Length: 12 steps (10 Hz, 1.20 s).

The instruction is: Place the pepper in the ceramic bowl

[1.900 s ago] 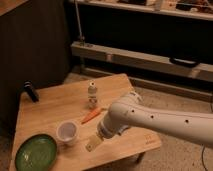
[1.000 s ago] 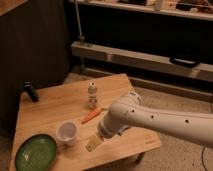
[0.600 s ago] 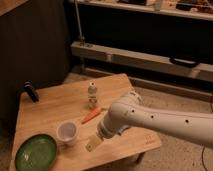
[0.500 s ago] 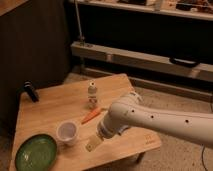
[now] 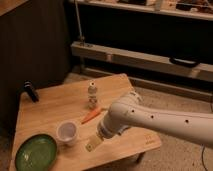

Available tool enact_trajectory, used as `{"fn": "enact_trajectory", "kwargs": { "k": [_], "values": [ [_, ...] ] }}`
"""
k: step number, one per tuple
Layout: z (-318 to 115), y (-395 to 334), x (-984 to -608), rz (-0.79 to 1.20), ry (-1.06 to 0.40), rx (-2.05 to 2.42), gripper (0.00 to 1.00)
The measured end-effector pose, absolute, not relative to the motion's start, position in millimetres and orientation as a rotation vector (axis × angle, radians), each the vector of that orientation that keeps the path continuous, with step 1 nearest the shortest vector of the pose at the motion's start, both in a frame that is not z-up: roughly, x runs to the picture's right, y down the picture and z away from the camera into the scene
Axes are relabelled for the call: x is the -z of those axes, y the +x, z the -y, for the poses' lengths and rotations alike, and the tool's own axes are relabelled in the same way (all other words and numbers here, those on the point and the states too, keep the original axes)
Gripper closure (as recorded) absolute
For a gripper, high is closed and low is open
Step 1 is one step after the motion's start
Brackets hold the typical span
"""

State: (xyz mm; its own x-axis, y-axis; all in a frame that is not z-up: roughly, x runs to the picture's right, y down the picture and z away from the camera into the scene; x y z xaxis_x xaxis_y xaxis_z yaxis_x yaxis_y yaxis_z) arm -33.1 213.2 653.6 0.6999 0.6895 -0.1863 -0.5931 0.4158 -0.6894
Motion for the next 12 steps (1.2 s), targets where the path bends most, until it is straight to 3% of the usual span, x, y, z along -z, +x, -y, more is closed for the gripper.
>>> {"fn": "enact_trajectory", "kwargs": {
  "k": [3,8,12],
  "values": [
    [-204.4,-28.3,-651.6,0.127,-0.781,-0.771,0.20],
    [-125.8,-11.1,-615.3,0.308,-0.626,-0.326,0.20],
    [-107.0,-9.0,-601.9,0.351,-0.576,-0.217,0.20]
  ]
}}
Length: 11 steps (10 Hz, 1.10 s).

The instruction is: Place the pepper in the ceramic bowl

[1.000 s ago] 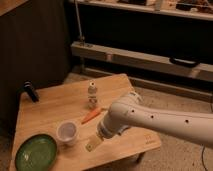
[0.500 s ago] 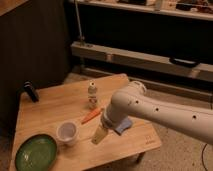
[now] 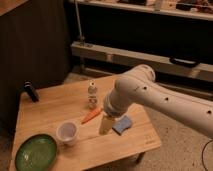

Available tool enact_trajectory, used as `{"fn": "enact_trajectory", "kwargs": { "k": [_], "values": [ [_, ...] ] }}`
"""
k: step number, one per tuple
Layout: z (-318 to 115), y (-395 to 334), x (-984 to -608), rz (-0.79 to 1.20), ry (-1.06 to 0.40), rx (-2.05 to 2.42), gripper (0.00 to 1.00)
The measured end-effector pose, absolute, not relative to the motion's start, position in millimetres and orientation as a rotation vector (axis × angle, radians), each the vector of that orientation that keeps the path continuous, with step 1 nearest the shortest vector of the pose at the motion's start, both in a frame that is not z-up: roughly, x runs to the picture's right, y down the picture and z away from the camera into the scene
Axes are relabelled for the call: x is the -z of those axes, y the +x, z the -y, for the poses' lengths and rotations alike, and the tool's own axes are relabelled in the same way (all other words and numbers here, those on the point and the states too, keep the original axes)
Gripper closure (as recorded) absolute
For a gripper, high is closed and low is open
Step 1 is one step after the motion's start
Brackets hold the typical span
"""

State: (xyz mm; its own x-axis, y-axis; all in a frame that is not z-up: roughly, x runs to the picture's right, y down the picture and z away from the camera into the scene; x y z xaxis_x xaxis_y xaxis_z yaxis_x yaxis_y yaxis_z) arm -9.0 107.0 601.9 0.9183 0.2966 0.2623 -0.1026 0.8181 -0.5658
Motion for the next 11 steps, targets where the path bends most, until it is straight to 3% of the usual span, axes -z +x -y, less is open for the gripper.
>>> {"fn": "enact_trajectory", "kwargs": {
  "k": [6,11],
  "values": [
    [-95.6,-49.0,-635.8,0.591,-0.333,0.149,0.20],
    [-75.1,-56.2,-668.2,0.661,-0.279,0.333,0.20]
  ]
}}
